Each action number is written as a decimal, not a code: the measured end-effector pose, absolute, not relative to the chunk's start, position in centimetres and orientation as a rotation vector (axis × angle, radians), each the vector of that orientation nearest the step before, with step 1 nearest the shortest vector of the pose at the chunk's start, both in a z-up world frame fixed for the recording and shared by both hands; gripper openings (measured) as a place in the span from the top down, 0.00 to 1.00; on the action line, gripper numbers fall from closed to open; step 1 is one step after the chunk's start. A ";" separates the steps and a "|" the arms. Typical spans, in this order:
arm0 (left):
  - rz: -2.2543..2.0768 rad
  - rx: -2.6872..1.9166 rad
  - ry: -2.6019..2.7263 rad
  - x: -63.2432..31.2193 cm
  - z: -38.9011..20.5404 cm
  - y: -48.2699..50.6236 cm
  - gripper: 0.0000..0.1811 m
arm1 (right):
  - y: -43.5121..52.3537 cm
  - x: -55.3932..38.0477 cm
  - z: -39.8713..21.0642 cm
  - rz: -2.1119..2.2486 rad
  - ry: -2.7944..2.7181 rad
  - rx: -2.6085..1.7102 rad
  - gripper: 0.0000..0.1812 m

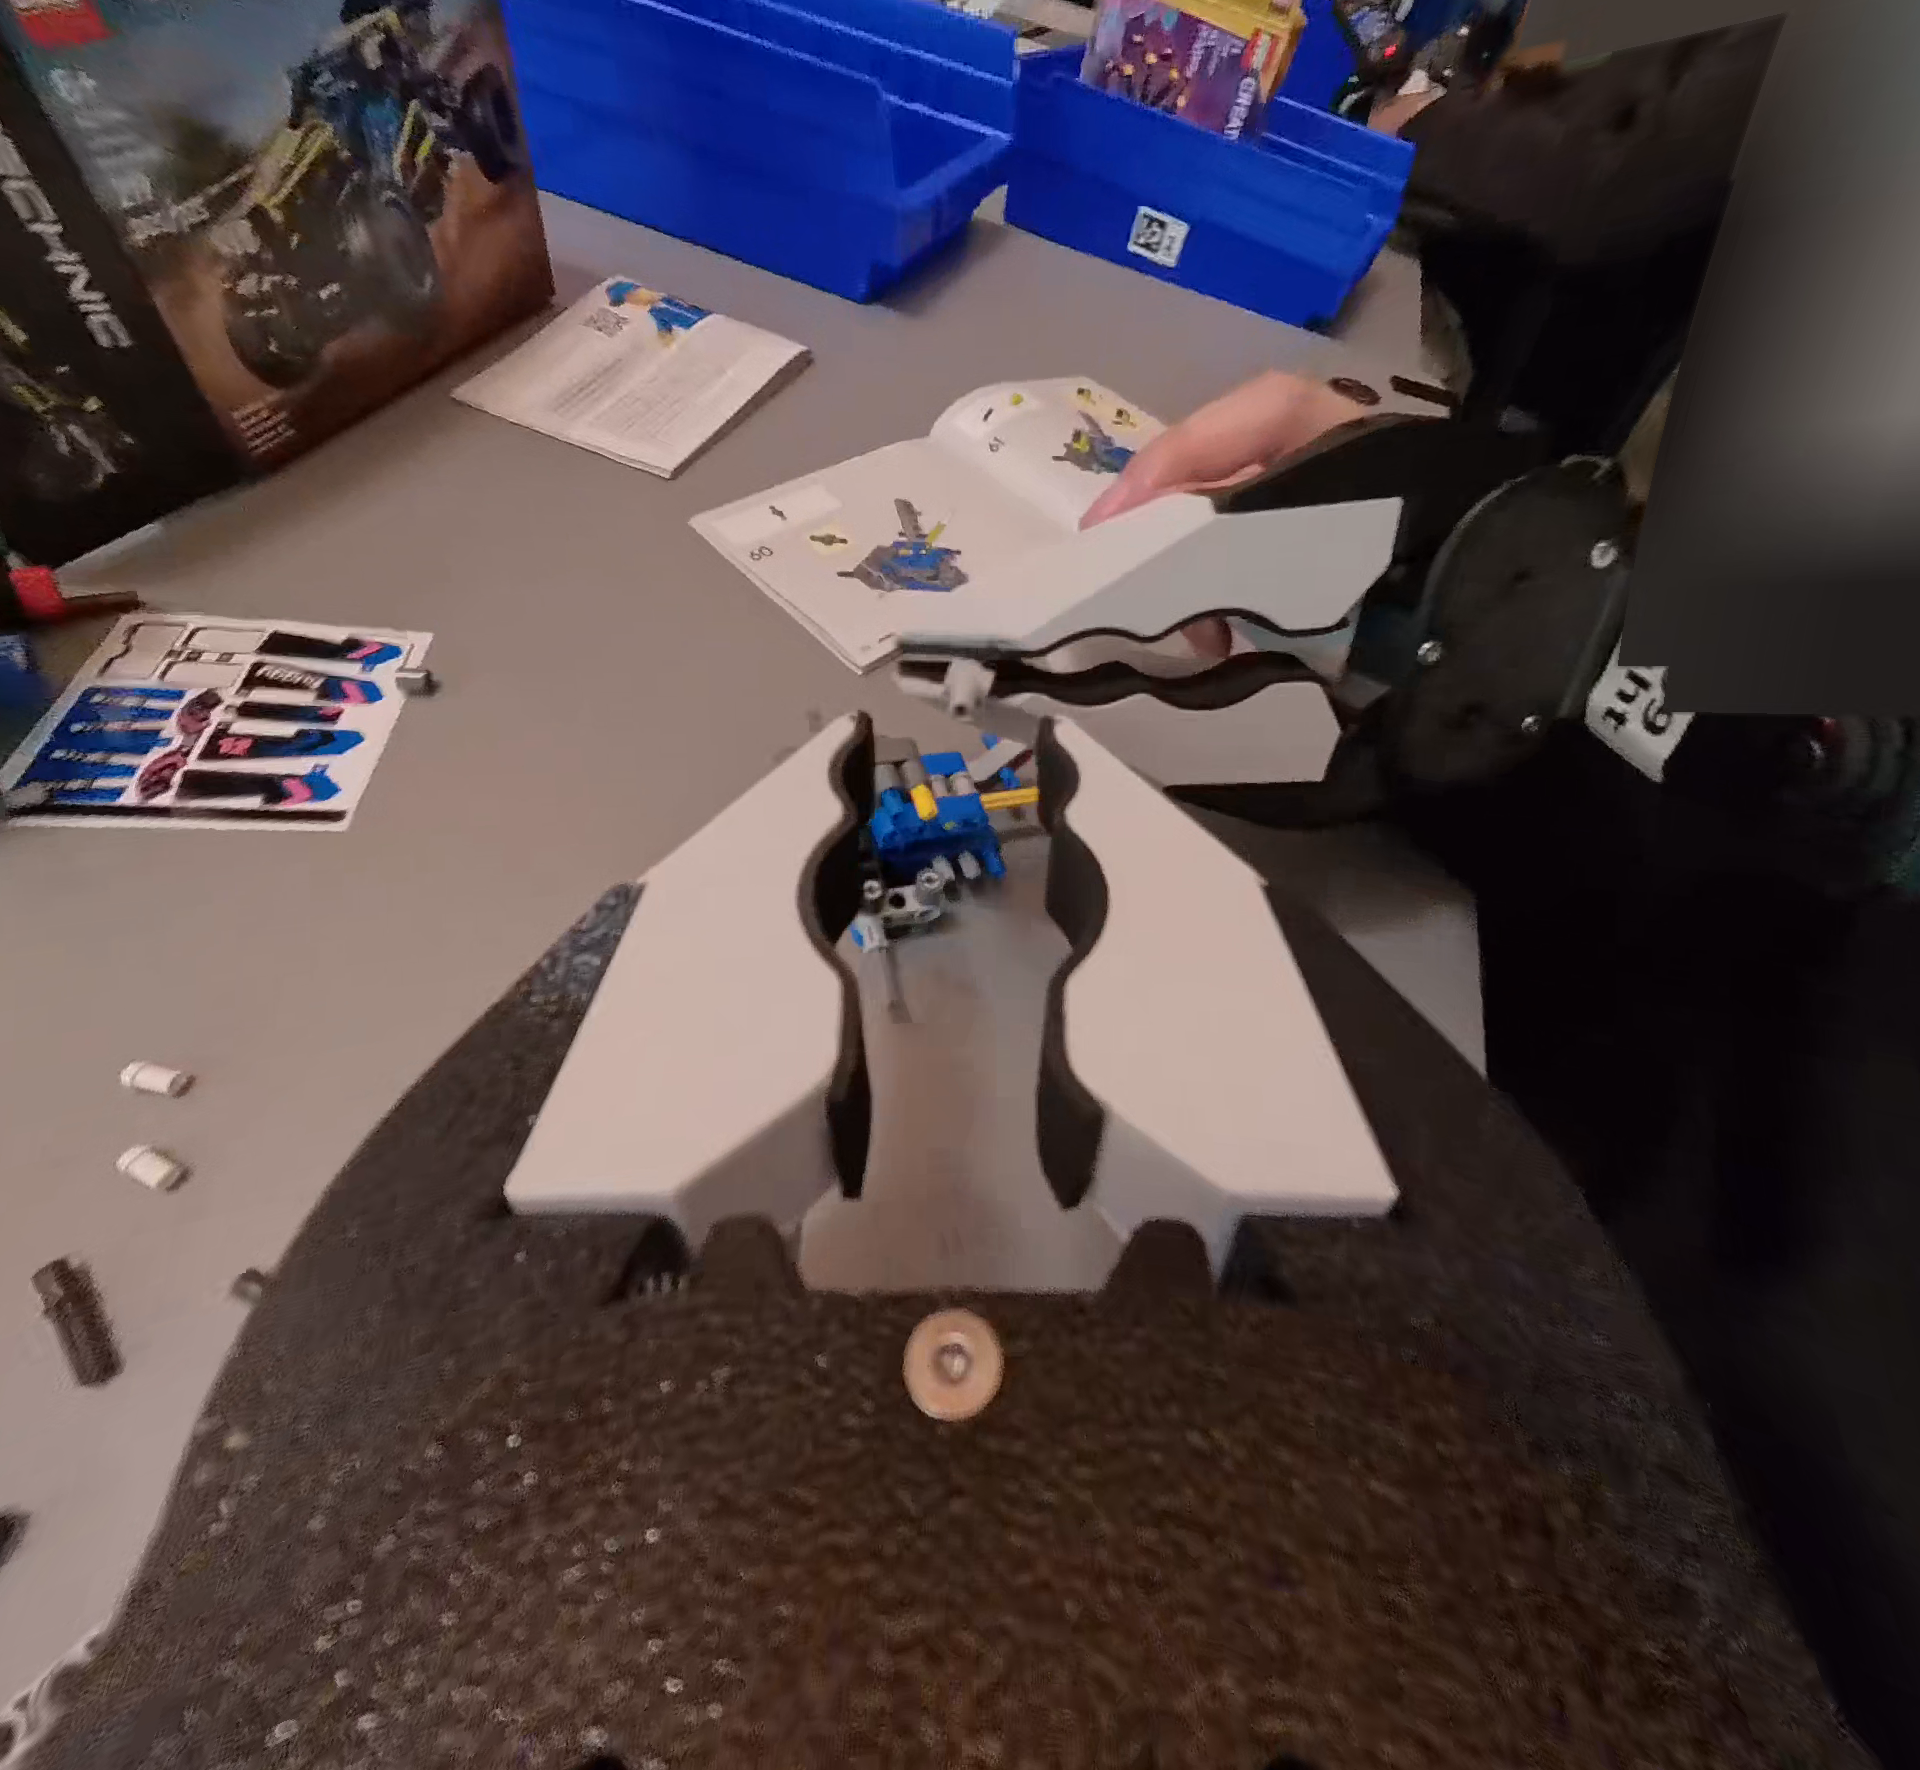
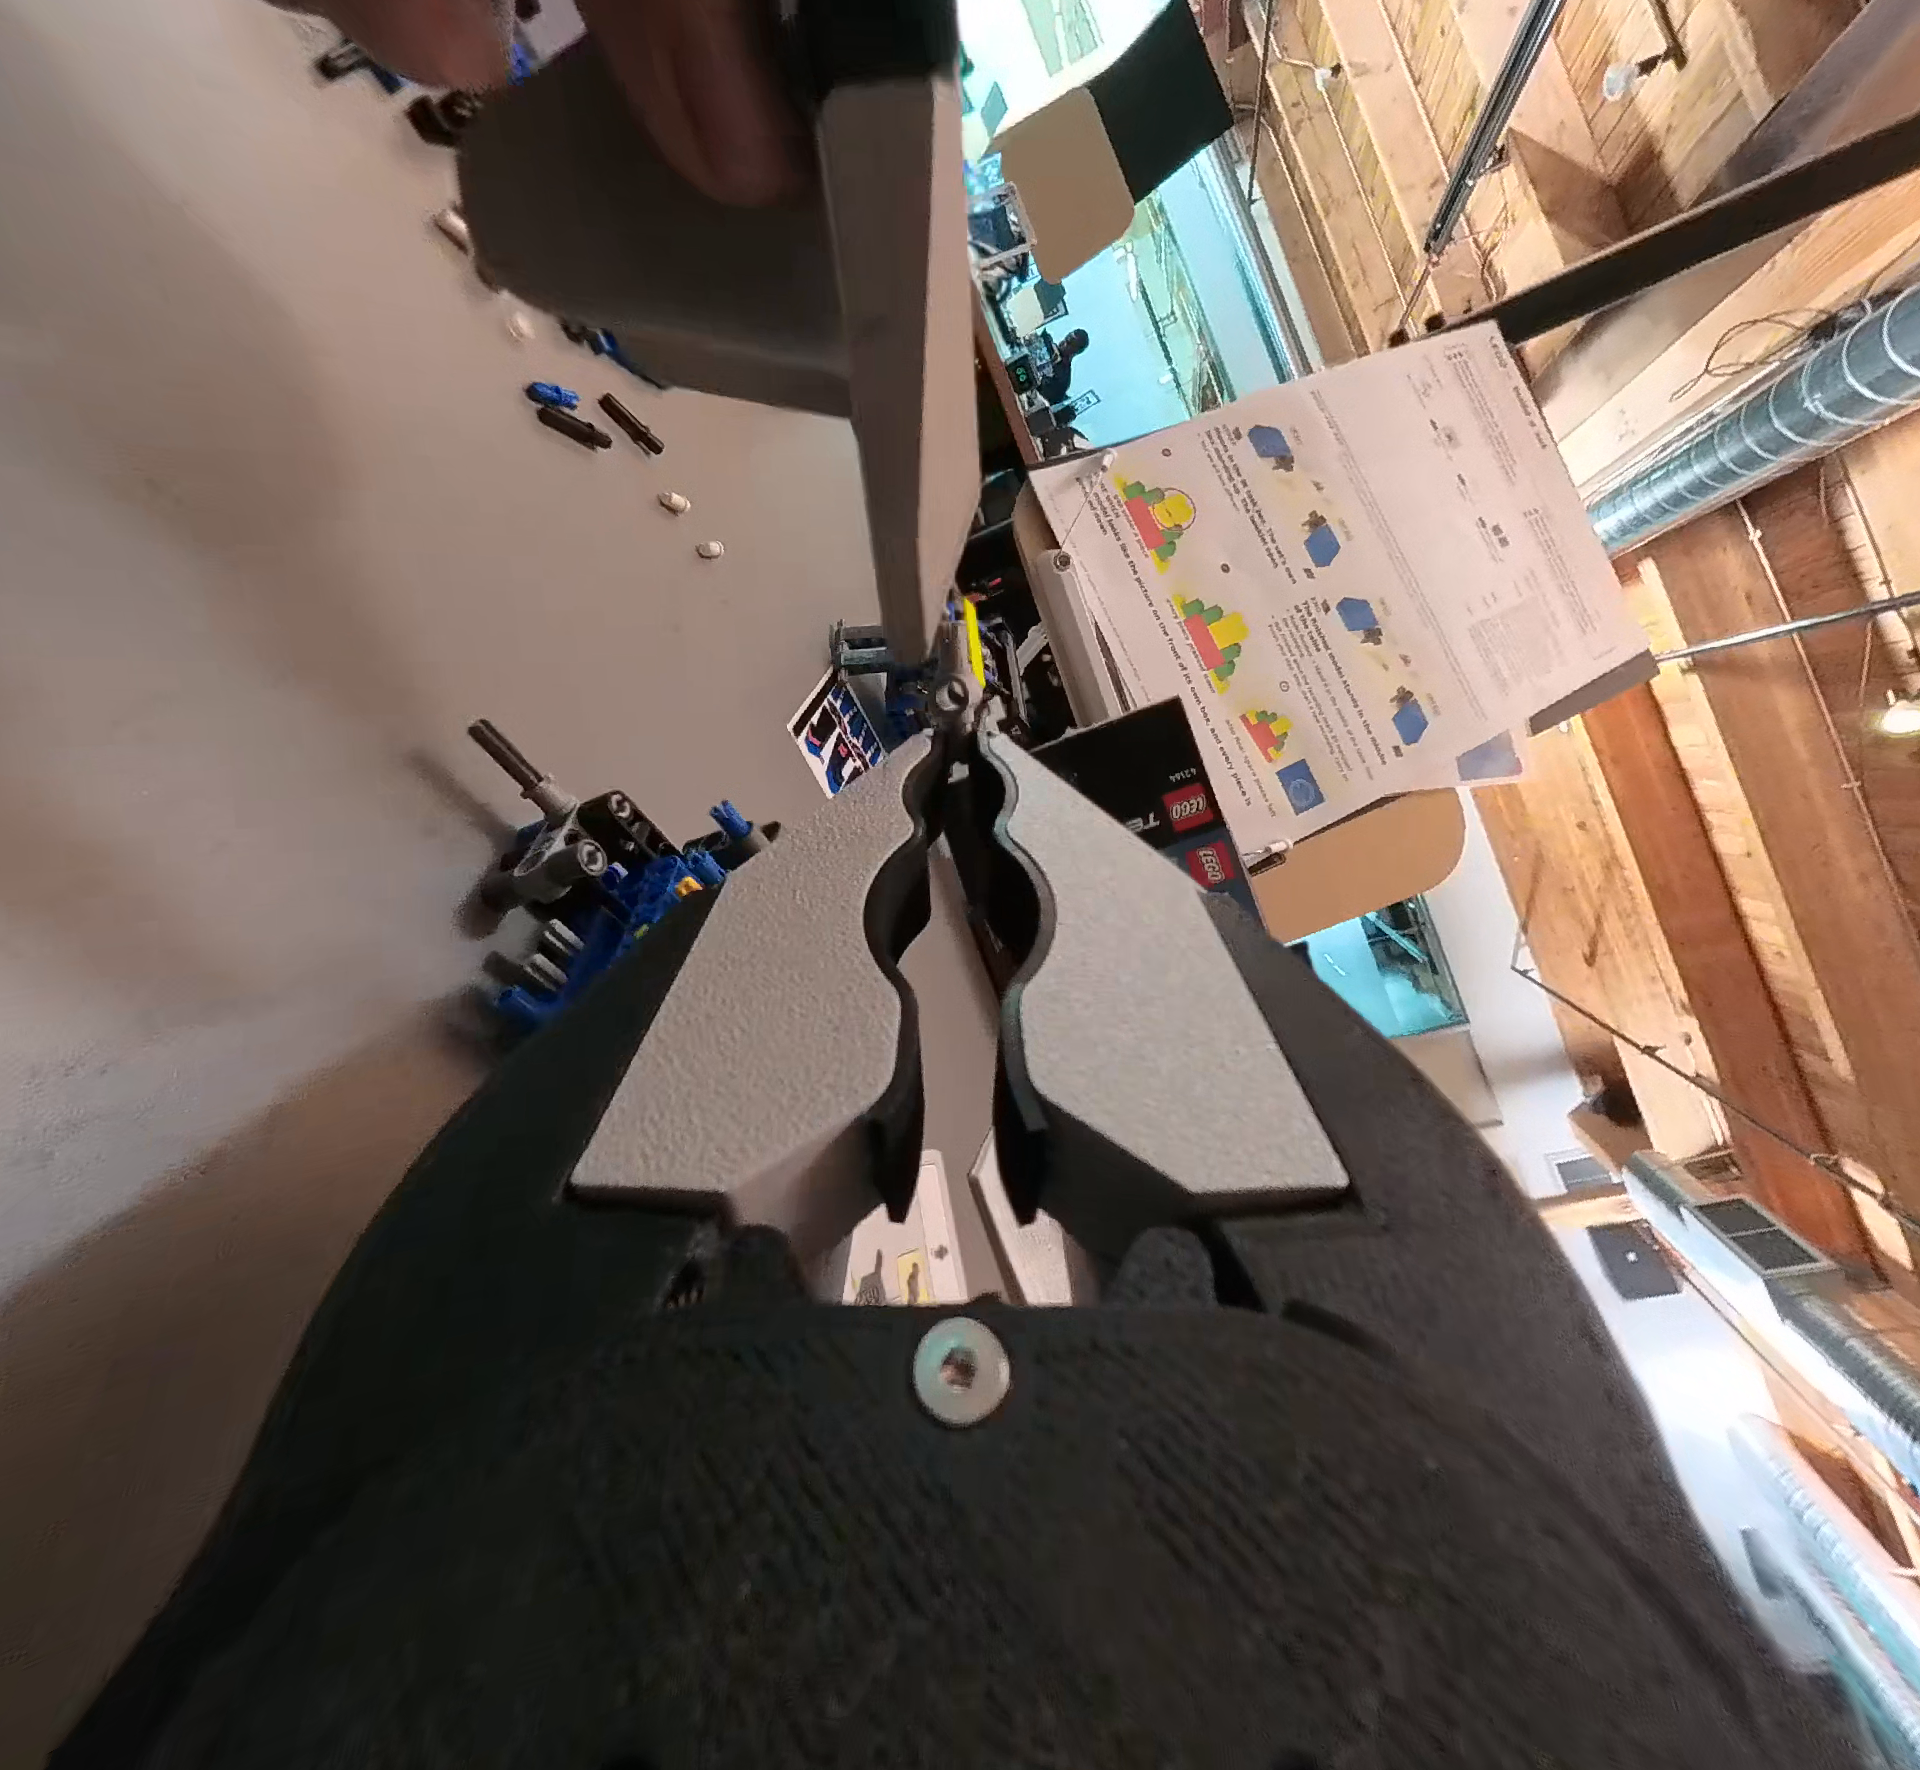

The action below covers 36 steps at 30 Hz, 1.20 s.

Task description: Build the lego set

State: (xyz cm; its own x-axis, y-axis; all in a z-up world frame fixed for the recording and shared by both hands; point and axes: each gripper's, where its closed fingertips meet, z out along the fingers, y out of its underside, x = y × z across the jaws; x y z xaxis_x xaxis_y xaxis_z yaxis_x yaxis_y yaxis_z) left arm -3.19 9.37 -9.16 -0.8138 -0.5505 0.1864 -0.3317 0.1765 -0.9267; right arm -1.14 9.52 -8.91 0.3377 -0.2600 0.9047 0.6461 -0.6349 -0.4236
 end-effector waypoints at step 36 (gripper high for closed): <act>-1.460 -0.517 2.201 -3.6 -11.0 9.8 0.98 | 10.7 -1.9 -11.6 -1.263 -0.435 -1.883 0.99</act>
